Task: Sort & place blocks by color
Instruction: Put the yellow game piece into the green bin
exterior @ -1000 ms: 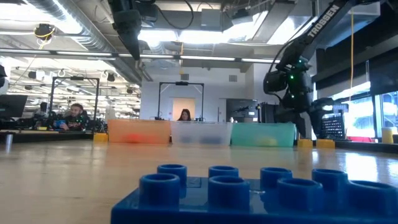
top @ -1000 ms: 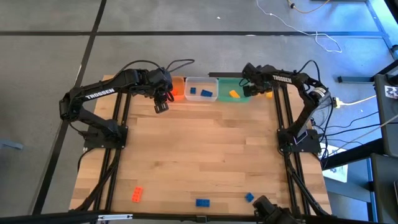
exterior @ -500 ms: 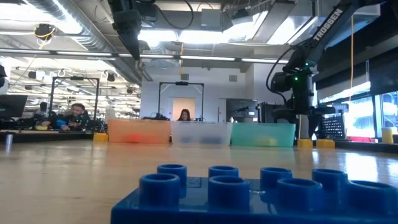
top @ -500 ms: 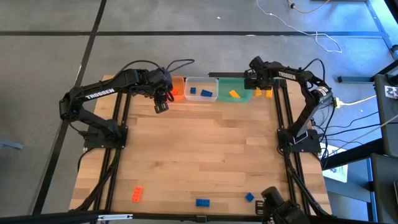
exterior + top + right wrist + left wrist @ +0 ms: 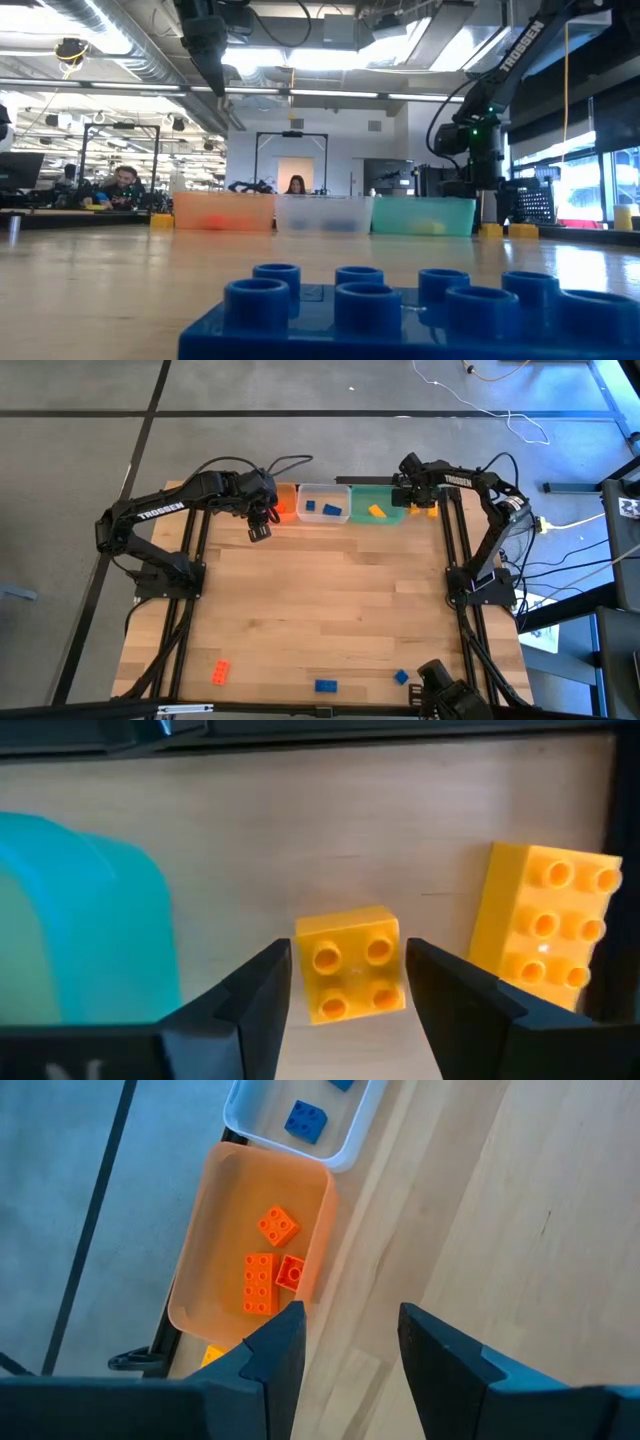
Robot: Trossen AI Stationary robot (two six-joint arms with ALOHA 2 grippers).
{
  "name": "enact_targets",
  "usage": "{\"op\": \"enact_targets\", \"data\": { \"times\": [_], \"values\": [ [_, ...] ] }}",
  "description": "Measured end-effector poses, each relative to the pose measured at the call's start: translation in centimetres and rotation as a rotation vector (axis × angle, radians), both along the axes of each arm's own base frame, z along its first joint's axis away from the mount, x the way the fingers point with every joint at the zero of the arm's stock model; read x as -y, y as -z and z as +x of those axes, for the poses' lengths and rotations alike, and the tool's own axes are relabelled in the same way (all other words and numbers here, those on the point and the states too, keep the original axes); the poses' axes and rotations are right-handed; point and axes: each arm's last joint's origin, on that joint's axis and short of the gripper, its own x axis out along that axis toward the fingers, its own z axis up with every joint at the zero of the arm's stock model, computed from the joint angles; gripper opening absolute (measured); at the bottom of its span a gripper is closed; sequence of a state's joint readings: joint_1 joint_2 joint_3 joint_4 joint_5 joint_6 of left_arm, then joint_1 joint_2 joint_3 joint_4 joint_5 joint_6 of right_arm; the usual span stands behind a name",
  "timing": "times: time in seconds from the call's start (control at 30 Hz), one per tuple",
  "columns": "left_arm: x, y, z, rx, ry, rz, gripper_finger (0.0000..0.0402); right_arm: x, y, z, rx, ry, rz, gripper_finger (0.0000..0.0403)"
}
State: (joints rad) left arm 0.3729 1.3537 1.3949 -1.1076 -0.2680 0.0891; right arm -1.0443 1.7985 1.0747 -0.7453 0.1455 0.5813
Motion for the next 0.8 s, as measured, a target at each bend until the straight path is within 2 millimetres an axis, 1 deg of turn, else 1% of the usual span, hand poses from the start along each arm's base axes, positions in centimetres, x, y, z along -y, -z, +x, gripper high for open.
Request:
{"op": "enact_targets", "data": {
  "times": [0.37,0.47,0.6,0.63,0.8],
  "values": [
    [0.01,0.02,-0.03,-0.004,0.001,-0.001,0.0152,0.08,0.22,0.11,0.019,0.011,0.006,0.0198],
    [0.03,0.03,-0.05,-0.007,0.001,-0.002,0.0152,0.09,0.24,0.12,0.02,0.013,0.005,0.018],
    [0.03,0.04,-0.06,-0.008,0.002,-0.002,0.0152,0.12,0.24,0.14,0.018,0.014,0.001,0.0136],
    [0.03,0.04,-0.06,-0.008,0.002,-0.002,0.0152,0.12,0.23,0.14,0.016,0.014,0.0,0.0131],
    [0.03,0.04,-0.06,-0.008,0.002,-0.002,0.0152,0.12,0.23,0.12,0.012,0.014,-0.002,0.0131]
  ]
}}
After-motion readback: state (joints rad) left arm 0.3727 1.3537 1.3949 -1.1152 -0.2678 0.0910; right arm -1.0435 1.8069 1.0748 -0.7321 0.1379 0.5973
